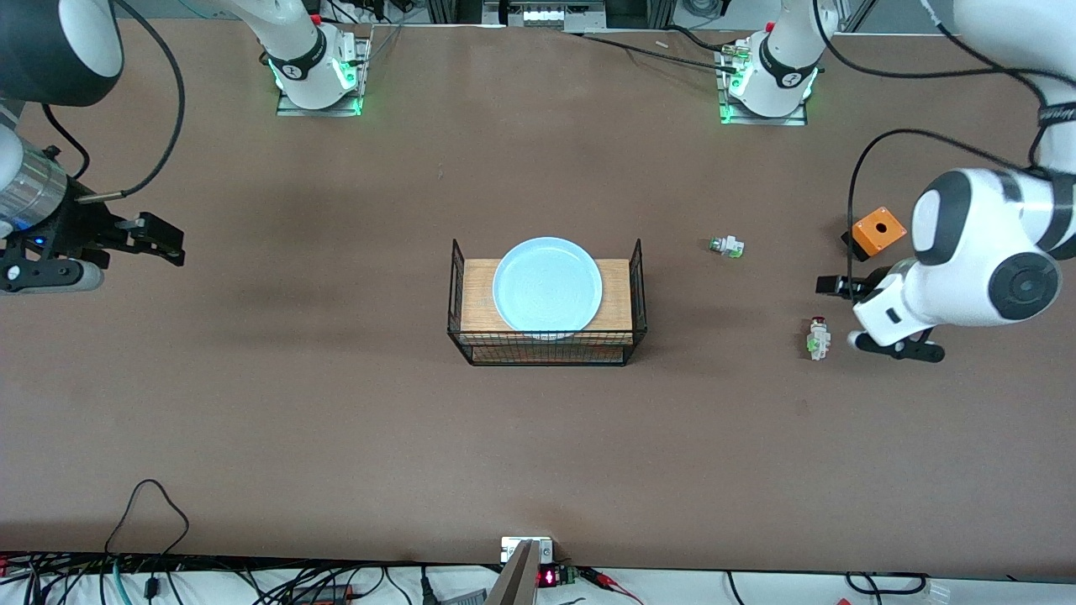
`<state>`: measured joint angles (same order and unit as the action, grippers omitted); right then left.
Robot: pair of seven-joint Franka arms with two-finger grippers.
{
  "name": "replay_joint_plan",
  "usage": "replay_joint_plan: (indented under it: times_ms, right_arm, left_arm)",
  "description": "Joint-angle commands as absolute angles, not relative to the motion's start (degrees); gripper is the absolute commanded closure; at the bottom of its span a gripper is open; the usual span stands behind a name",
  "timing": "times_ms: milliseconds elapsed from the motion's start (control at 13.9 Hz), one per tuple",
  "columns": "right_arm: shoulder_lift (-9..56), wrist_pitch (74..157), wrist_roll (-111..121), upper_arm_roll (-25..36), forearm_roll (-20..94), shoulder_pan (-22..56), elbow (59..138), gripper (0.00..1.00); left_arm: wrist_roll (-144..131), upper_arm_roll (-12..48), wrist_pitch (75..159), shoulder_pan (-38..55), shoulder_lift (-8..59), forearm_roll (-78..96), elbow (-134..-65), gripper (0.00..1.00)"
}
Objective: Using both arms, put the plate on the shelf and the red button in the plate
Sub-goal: 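Grasp the white red-button switch with the left gripper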
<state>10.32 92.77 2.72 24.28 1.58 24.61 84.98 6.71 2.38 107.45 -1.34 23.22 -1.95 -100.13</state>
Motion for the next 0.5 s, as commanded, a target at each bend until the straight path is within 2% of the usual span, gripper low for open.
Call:
replay_joint_plan:
  times_ms: [0,288,432]
  right_arm:
    - [8.26,89.92,3.34,22.94,1.14,22.77,87.19,0.00]
    - [8.87,90.26,3.52,20.93,0.88,20.40,87.63,0.00]
    - [10.19,90.53,3.43,19.08,0.44,19.43,87.45,0.00]
  left_arm:
    - [8.52,2.46,121.14,-2.11,24.86,-3.69,-105.81,0.00]
    - [9.32,2.11,131.11,-2.29,30.66,-7.47,-106.96,0.00]
    - [9.23,2.11,132.01,-2.29,31.73,-7.47,-106.96,0.00]
